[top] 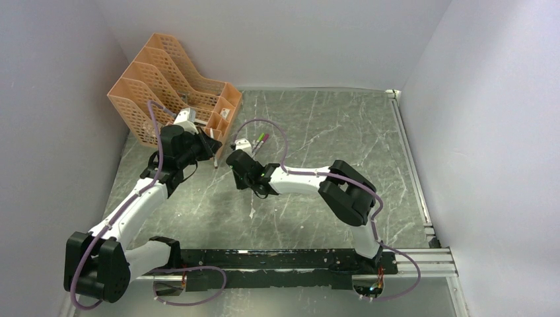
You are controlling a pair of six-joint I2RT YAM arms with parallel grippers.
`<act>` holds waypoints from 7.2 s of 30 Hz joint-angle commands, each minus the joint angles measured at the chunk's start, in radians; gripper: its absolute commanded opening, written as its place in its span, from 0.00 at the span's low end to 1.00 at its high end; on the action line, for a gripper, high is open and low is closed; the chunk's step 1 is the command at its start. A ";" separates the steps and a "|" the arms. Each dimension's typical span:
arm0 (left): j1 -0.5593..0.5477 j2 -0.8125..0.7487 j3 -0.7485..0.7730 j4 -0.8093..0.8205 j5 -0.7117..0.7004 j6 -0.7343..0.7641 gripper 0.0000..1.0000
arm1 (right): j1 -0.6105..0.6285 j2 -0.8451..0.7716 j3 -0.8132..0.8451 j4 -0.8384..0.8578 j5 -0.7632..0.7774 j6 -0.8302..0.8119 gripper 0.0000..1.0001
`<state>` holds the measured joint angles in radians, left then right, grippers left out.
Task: Insert the pens into the pen caps
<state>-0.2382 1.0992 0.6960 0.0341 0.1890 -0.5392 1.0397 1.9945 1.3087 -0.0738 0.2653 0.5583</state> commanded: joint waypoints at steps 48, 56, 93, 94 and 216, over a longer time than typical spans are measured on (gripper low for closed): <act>0.011 0.037 -0.016 0.029 0.072 0.000 0.07 | -0.108 -0.010 -0.076 0.015 0.021 0.060 0.03; 0.010 0.045 -0.015 0.030 0.076 0.000 0.07 | -0.109 0.020 -0.011 0.009 0.005 0.055 0.23; 0.011 0.017 -0.030 0.057 0.117 -0.009 0.07 | -0.051 0.094 0.097 -0.179 0.135 0.031 0.00; 0.011 0.013 -0.041 0.093 0.155 -0.019 0.07 | -0.058 0.049 0.055 -0.121 0.115 0.041 0.00; -0.328 0.427 -0.210 1.610 0.454 -0.598 0.07 | -0.354 -0.586 -0.623 1.171 -0.462 0.275 0.00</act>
<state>-0.5583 1.5318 0.4576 1.5211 0.6502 -1.1419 0.6884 1.4094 0.6926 1.0718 -0.1921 0.8345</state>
